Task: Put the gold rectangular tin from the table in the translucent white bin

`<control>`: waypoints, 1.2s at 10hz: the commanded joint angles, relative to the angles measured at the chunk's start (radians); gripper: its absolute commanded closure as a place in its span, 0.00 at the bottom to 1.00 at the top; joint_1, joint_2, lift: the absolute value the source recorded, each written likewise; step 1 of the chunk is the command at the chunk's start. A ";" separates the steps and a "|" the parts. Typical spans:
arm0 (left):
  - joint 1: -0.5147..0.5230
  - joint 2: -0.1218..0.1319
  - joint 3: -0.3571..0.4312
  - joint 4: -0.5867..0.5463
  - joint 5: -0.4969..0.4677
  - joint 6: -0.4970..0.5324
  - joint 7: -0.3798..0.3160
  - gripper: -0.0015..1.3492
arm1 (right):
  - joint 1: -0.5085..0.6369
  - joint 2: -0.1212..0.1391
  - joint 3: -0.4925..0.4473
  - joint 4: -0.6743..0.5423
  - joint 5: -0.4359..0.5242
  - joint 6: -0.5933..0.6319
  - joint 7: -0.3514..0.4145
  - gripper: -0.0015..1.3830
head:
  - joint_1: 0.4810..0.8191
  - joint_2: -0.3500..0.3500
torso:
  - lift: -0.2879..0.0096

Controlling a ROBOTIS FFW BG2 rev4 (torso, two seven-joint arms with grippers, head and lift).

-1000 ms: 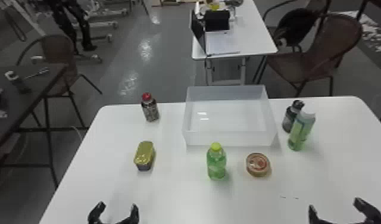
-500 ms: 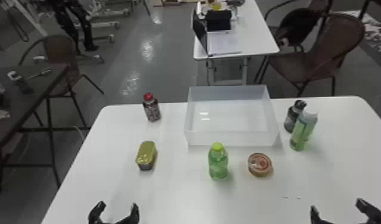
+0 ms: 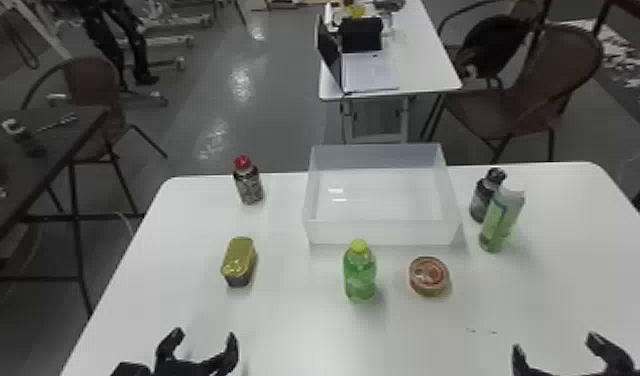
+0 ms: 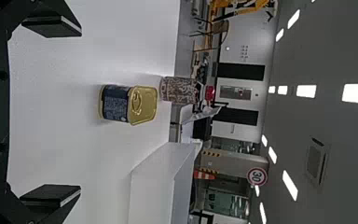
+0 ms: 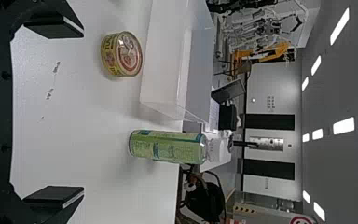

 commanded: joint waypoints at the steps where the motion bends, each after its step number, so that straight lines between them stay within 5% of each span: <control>1: -0.041 -0.004 0.008 0.019 -0.036 0.040 0.000 0.09 | -0.005 0.000 0.000 0.005 -0.002 0.001 0.006 0.08 | 0.63 0.72 | 0.87; 12: -0.336 -0.004 0.004 0.257 -0.199 0.138 0.023 0.08 | -0.039 0.023 0.000 0.040 -0.005 0.005 0.054 0.08 | 0.63 0.66 | 0.87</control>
